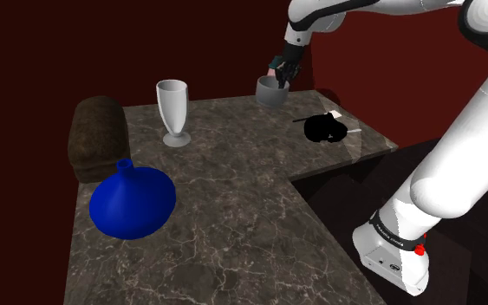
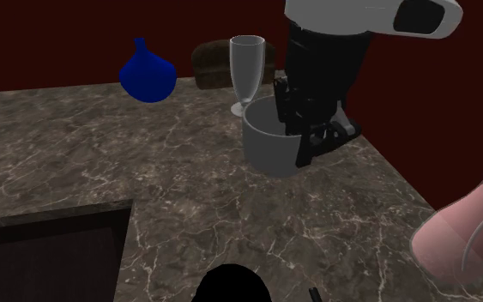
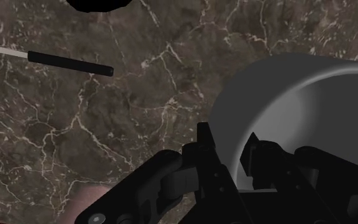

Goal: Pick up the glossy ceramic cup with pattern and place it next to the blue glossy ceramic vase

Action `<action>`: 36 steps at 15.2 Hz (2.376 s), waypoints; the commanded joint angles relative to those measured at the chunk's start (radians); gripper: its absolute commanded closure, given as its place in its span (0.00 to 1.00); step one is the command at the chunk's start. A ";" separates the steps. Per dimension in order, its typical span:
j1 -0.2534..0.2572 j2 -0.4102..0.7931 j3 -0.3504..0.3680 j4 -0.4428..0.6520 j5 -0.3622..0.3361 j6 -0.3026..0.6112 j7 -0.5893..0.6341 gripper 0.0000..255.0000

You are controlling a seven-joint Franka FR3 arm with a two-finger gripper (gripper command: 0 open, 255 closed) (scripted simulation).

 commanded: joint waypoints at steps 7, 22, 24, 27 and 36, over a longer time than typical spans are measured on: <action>0.000 -0.015 -0.001 0.088 -0.005 -0.102 0.006 1.00; -0.002 -0.009 -0.002 0.297 -0.006 -0.305 0.013 1.00; -0.003 -0.004 -0.002 0.331 -0.005 -0.334 0.014 1.00; -0.004 0.004 -0.003 0.374 -0.003 -0.369 0.014 1.00; 0.095 -0.188 0.102 0.146 -0.024 -0.324 0.218 1.00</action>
